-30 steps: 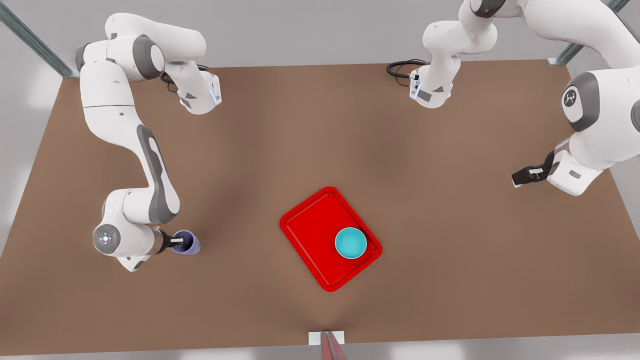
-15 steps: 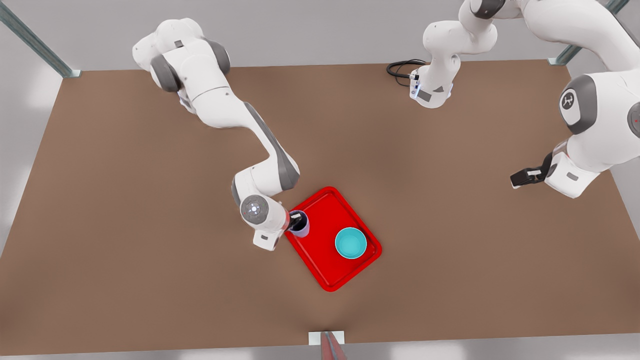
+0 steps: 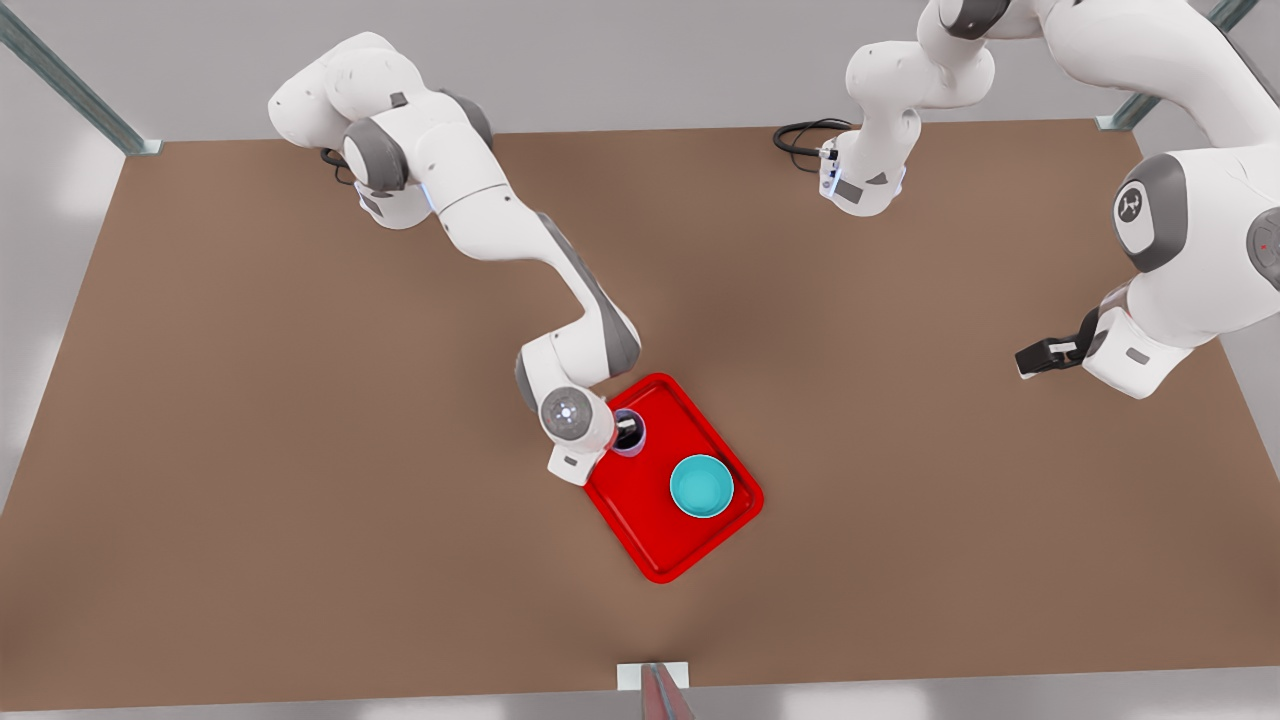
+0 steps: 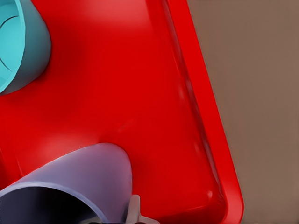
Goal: Place the bowl on the tray with the left arm and the cup on the tray with the right arm
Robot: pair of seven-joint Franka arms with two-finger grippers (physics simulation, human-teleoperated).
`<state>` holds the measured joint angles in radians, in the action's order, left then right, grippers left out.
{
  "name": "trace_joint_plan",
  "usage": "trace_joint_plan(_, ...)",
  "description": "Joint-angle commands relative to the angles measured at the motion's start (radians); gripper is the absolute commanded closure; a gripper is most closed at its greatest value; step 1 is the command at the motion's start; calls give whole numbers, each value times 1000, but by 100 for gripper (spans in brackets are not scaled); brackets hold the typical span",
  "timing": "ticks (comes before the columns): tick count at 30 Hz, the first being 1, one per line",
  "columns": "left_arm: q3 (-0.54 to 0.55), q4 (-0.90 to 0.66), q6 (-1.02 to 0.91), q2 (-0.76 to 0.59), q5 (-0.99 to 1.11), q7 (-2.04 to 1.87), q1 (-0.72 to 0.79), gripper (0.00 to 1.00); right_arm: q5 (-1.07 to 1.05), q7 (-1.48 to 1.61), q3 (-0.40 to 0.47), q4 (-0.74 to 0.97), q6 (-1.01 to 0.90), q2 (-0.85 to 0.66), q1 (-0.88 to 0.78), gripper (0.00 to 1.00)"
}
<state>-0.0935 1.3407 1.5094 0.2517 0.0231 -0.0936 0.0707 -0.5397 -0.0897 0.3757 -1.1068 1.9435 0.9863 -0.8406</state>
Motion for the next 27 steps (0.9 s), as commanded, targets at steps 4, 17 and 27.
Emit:
trace_joint_plan(4,0,0,0,0,0,0,0,0,0,1,5,2,-2,0,0,0)
trace_joint_plan(17,0,0,0,8,0,0,1,0,334,137,112,1,-476,-491,253,0)
trace_joint_plan(27,0,3,-2,9,-3,0,1,0,635,156,-328,-263,-430,-839,686,0)
